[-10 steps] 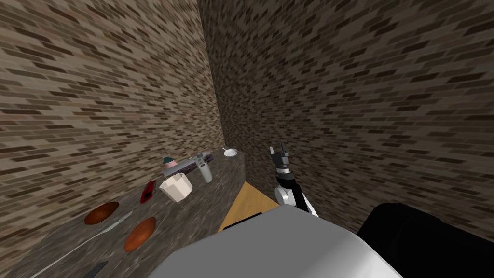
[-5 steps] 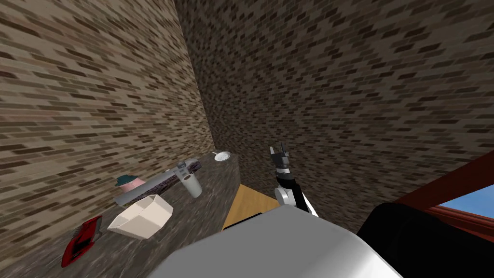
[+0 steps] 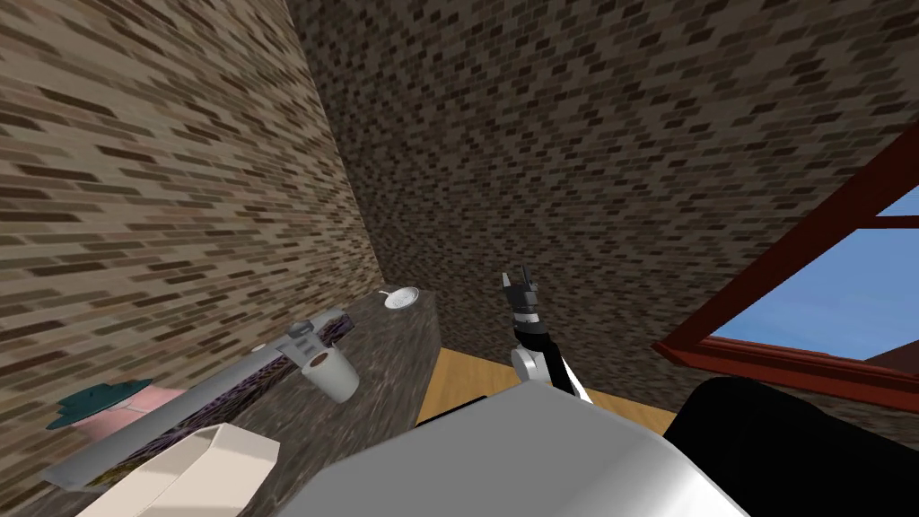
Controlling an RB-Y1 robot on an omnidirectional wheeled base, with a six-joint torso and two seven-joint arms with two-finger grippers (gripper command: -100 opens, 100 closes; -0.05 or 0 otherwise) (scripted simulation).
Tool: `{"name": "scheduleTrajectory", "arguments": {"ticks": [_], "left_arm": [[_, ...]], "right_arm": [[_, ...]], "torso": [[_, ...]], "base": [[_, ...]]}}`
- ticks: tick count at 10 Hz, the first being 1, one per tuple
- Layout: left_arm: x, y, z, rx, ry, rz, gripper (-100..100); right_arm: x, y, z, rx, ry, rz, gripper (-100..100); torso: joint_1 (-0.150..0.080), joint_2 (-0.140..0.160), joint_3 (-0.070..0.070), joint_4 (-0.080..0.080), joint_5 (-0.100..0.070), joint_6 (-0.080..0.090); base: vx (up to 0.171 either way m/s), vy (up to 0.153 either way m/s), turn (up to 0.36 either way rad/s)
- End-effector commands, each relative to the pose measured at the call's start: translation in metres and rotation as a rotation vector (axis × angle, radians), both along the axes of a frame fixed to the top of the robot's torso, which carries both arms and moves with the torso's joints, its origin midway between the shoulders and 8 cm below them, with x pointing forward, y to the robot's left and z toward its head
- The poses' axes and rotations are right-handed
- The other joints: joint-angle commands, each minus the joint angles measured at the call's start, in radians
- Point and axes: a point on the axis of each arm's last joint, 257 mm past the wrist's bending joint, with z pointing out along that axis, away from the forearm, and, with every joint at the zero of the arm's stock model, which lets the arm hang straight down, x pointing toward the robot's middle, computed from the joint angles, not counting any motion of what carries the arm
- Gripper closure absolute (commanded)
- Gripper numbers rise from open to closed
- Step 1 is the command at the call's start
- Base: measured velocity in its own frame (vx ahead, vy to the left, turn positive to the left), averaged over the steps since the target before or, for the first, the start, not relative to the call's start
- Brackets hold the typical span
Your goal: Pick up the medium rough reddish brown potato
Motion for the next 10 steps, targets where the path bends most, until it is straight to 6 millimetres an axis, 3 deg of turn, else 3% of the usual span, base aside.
{"name": "scheduleTrajectory", "arguments": {"ticks": [1,2,3,4,8,9,10], "left_arm": [[-0.022,0.005,-0.005,0.004,0.067,0.003,-100],[-0.012,0.004,-0.002,0.002,0.039,0.002,-100],[-0.013,0.004,-0.003,0.003,0.044,0.002,0],[-0.012,0.010,-0.007,0.004,0.039,0.020,-100],[-0.008,0.018,-0.015,0.006,0.030,0.046,-100],[-0.008,0.019,-0.015,0.005,0.031,0.049,100],[-0.009,0.019,-0.016,0.006,0.034,0.050,100]], "right_arm": [[0.000,0.000,0.000,0.000,0.000,0.000,0],[0.000,0.000,0.000,0.000,0.000,0.000,0],[0.000,0.000,0.000,0.000,0.000,0.000,0],[0.000,0.000,0.000,0.000,0.000,0.000,0],[0.000,0.000,0.000,0.000,0.000,0.000,0],[0.000,0.000,0.000,0.000,0.000,0.000,0],[0.000,0.000,0.000,0.000,0.000,0.000,0]], "torso": [[0.000,0.000,0.000,0.000,0.000,0.000],[0.000,0.000,0.000,0.000,0.000,0.000],[-0.002,0.002,0.001,0.001,0.000,-0.001],[-0.004,0.003,0.002,0.001,-0.001,-0.001],[-0.007,0.008,0.005,0.002,-0.002,-0.001],[-0.007,0.007,0.004,0.002,-0.002,-0.001],[-0.006,0.005,0.003,0.002,-0.002,0.000]], "base": [[0.052,0.059,-0.212],[0.022,0.033,-0.049],[0.004,0.007,0.006],[-0.028,-0.014,-0.136],[-0.049,-0.031,-0.104],[-0.006,-0.003,0.015],[0.000,0.000,0.000]]}}
